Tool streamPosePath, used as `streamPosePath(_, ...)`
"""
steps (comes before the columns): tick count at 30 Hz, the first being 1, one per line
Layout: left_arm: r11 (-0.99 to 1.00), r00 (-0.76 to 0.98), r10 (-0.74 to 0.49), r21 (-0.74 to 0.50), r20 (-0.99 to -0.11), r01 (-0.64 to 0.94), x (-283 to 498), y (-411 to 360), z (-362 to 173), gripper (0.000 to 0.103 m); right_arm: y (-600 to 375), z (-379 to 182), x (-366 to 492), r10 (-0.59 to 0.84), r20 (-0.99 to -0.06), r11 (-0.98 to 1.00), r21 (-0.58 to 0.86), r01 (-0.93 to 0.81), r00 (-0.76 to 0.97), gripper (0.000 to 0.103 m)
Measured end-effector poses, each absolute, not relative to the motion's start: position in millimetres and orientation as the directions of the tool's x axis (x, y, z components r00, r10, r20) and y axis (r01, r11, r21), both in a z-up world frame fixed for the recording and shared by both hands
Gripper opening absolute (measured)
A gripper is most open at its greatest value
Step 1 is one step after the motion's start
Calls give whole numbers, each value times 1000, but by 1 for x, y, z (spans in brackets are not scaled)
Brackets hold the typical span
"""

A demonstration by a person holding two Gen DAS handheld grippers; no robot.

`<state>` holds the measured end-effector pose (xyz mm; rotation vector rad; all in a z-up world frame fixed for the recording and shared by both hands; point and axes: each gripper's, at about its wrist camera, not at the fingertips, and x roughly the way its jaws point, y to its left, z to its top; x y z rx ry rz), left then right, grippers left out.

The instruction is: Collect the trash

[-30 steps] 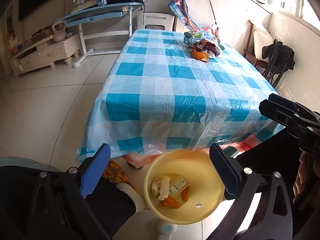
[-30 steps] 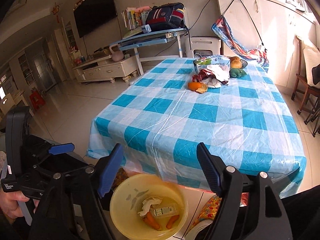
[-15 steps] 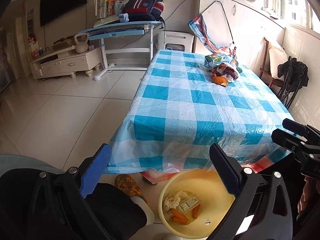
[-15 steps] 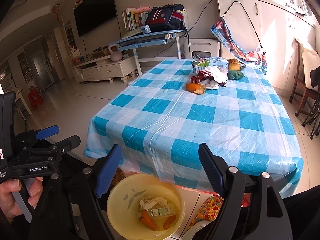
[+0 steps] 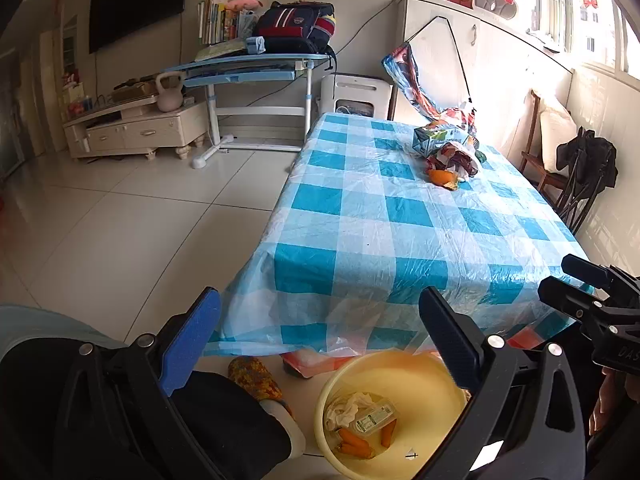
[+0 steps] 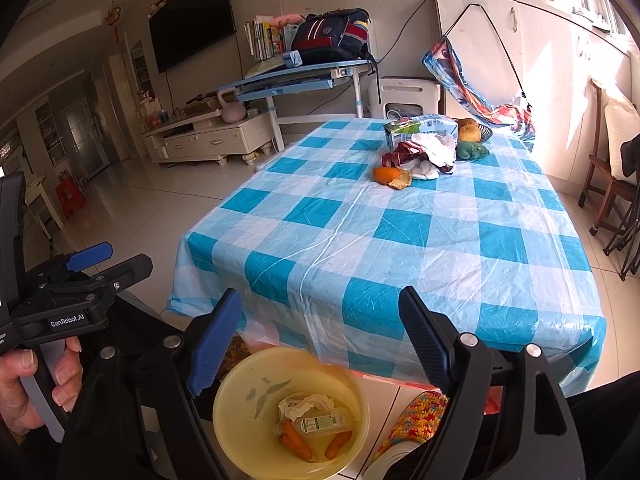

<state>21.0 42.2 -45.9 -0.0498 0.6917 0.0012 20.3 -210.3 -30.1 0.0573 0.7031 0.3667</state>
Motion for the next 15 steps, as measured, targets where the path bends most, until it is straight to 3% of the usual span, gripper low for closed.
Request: streamPosePath(15,999,771,-12,-41,-637,-18,21,42,-45,96,-209,-30,20,348,-622,935,172,-311,701,78)
